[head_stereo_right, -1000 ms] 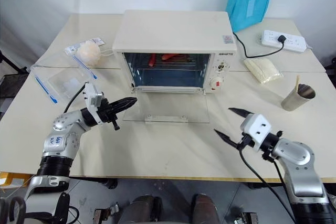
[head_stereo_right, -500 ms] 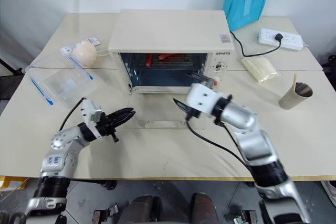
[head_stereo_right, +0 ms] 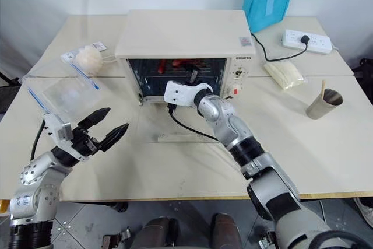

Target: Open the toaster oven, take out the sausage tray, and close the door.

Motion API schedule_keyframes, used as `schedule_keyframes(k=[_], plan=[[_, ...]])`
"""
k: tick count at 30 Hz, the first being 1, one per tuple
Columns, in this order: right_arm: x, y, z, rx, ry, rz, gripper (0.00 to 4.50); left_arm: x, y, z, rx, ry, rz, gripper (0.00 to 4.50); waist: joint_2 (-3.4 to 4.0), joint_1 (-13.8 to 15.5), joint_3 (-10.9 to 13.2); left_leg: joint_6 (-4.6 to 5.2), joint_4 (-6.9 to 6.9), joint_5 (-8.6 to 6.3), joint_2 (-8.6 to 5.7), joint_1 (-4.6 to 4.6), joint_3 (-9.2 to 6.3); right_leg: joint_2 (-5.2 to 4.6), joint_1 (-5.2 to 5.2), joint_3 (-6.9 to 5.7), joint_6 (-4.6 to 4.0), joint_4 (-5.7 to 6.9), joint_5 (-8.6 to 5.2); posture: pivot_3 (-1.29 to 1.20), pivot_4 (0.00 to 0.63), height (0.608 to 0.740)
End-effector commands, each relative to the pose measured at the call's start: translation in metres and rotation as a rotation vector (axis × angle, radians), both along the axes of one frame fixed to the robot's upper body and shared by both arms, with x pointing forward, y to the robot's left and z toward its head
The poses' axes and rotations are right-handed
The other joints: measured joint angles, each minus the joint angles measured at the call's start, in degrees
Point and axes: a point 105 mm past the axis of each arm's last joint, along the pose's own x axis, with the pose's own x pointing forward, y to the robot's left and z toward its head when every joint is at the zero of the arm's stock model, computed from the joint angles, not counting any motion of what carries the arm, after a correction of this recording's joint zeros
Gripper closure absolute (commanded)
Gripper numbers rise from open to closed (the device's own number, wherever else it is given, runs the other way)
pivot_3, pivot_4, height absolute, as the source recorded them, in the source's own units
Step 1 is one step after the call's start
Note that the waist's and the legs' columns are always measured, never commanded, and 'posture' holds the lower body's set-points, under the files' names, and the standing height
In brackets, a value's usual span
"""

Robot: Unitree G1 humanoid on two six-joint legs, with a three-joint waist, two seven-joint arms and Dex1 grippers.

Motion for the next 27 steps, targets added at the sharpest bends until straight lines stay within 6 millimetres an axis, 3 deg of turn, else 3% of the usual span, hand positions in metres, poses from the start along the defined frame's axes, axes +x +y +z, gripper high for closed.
schedule_keyframes(k=[1,3,7,13,19,27], plan=[[0.007,0.004,0.013,-0.011,-0.068,-0.023,0.41,-0.006,-0.006,0.013,-0.012,-0.049,-0.011,0.0,0.0,-0.2,0.0,-0.01,-0.02,0.0,0.01,-0.01,0.01,0.01,-0.05,0.01,0.0,0.04,0.0,0.0,0.15,0.74],[0.01,0.005,0.01,-0.029,-0.075,-0.034,0.91,-0.005,-0.007,0.014,-0.015,-0.049,-0.01,0.0,0.0,-0.3,0.0,-0.01,-0.04,0.0,0.01,-0.01,0.01,0.0,-0.12,0.01,0.0,0.15,0.0,0.0,0.15,0.74],[0.013,0.006,0.003,-0.053,-0.063,-0.037,2.4,0.0,-0.009,0.017,-0.016,-0.055,-0.016,0.0,0.0,-0.7,0.0,-0.01,-0.04,0.0,0.0,-0.02,0.1,-0.02,-0.25,0.04,0.0,0.35,0.0,0.0,0.15,0.74],[0.009,0.01,0.01,-0.045,-0.103,-0.014,4.35,0.017,-0.022,0.023,0.001,-0.068,-0.076,0.0,-0.09,-1.1,-0.1,-0.02,-0.01,0.01,0.01,-0.03,0.14,0.0,-0.28,0.08,0.0,0.4,0.0,0.0,0.15,0.74],[0.005,0.013,0.018,-0.038,-0.137,0.005,4.42,0.036,-0.029,0.032,0.01,-0.088,-0.118,0.0,-0.13,-1.1,-0.1,-0.02,-0.03,0.01,0.03,-0.03,0.14,0.02,-0.31,0.07,0.0,0.42,0.0,0.0,0.15,0.74],[-0.011,0.027,0.037,-0.06,-0.217,0.112,4.42,0.067,-0.029,0.06,-0.003,-0.145,-0.138,0.0,-0.15,-1.3,-0.1,-0.03,-0.06,0.01,0.01,-0.14,0.15,0.03,-0.42,0.05,0.0,0.41,0.0,0.0,0.15,0.74]])
